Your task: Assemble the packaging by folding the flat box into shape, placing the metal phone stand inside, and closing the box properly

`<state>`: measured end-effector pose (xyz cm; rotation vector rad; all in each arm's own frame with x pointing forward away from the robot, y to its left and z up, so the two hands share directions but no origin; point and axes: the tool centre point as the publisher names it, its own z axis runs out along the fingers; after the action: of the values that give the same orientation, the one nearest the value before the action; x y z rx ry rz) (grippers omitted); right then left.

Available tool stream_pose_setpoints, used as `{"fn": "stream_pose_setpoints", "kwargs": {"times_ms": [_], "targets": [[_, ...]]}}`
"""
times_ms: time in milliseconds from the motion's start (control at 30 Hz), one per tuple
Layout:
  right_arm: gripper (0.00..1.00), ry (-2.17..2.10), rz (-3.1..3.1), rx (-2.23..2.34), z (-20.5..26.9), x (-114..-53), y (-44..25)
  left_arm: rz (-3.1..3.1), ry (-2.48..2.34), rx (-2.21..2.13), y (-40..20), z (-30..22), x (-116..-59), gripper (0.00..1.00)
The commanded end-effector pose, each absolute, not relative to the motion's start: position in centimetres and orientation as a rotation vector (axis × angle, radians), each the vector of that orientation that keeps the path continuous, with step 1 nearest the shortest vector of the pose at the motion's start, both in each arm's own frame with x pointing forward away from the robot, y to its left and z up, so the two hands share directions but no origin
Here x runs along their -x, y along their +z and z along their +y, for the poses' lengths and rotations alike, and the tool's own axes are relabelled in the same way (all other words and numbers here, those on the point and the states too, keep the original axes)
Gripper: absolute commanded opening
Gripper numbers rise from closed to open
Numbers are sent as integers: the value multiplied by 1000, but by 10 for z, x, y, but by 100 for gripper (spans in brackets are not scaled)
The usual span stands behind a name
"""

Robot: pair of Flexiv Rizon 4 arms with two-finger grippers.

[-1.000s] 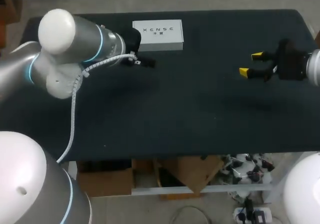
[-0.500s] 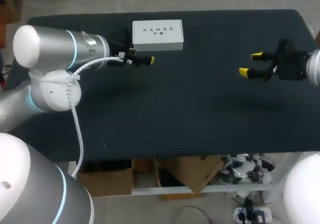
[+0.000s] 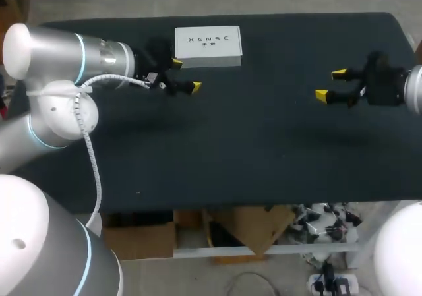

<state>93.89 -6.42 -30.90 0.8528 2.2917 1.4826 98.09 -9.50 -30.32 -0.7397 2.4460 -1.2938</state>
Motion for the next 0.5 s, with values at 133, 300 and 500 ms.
{"fn": "stream_pose_setpoints", "kwargs": {"times_ms": [133,300,500], "targets": [[100,1488,2288,-850,-65,-938,-309,2433,-1295,741,-304,-92,-974,100],[100,1488,2288,-850,-65,-938,-309,2433,-1295,741,-304,-92,-974,100],[100,1488,2288,-850,-65,-938,-309,2306,-1274,815,-303,-68,-964,100]]}}
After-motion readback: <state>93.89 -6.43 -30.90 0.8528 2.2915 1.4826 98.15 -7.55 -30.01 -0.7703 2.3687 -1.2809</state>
